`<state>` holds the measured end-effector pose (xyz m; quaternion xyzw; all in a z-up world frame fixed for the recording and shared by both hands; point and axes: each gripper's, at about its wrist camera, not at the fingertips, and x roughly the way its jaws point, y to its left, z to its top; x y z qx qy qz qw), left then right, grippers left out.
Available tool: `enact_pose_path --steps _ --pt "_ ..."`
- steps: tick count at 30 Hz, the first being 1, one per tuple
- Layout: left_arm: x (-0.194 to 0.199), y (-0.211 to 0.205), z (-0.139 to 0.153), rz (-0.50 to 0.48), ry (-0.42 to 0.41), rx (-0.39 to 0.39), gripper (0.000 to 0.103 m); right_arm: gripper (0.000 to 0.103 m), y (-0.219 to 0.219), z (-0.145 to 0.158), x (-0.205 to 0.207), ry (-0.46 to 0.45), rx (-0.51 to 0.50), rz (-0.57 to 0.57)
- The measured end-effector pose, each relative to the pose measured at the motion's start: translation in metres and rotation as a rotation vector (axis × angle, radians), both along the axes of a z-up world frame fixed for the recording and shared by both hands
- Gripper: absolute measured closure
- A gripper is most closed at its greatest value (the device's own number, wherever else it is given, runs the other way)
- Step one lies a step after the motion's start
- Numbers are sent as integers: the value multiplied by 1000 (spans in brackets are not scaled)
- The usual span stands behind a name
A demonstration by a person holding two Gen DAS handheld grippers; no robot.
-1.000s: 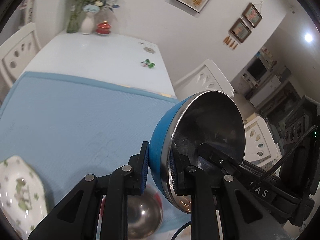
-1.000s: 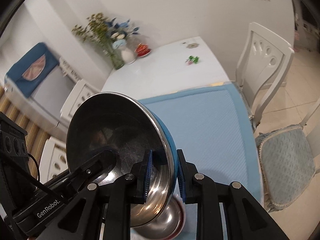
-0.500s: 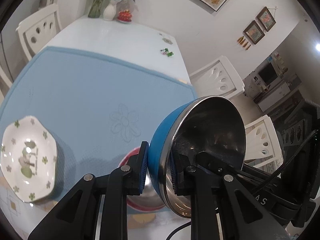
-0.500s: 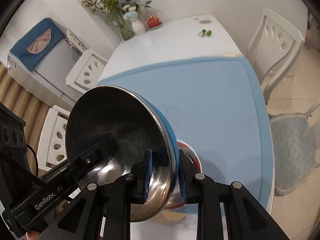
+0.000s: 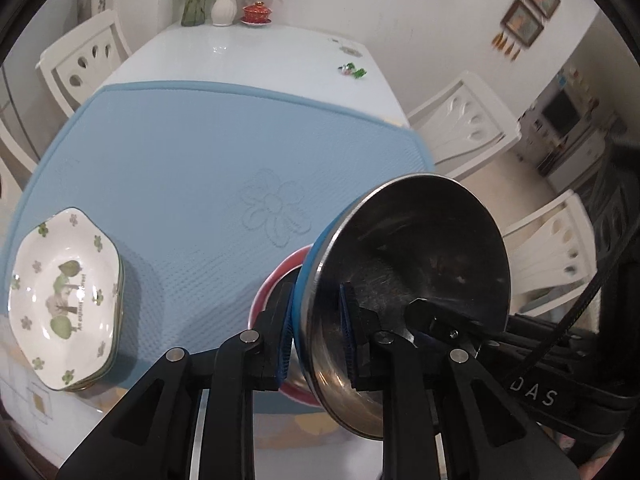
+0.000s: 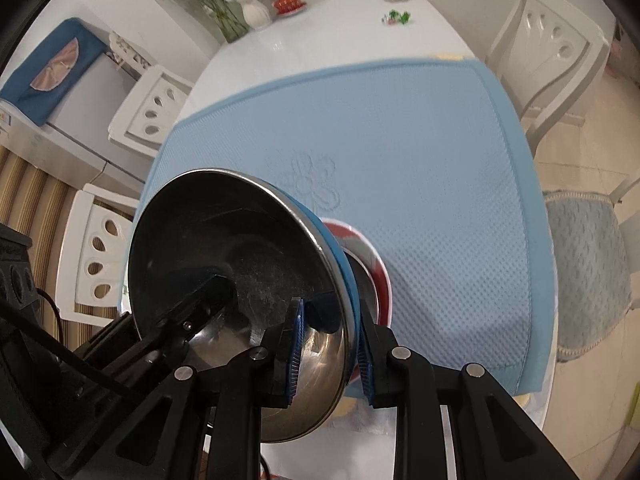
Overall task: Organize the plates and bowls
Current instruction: 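Lift and carry the blue steel bowl with both grippers over the magenta bowl, then lower the blue steel bowl into the magenta steel bowl with both grippers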
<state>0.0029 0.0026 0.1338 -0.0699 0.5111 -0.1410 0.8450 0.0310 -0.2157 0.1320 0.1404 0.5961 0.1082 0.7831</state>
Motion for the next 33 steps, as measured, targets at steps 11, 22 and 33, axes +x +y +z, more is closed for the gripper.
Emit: enact_pose_path --steps 11,22,33 --pt "0 3 -28 2 60 -11 85 79 -4 -27 0 75 -13 8" --pt "-2 0 -38 -8 57 42 85 79 -2 -40 0 103 -13 9" --pt "-2 -1 -46 -14 64 83 80 79 -3 -47 -2 116 -27 20"
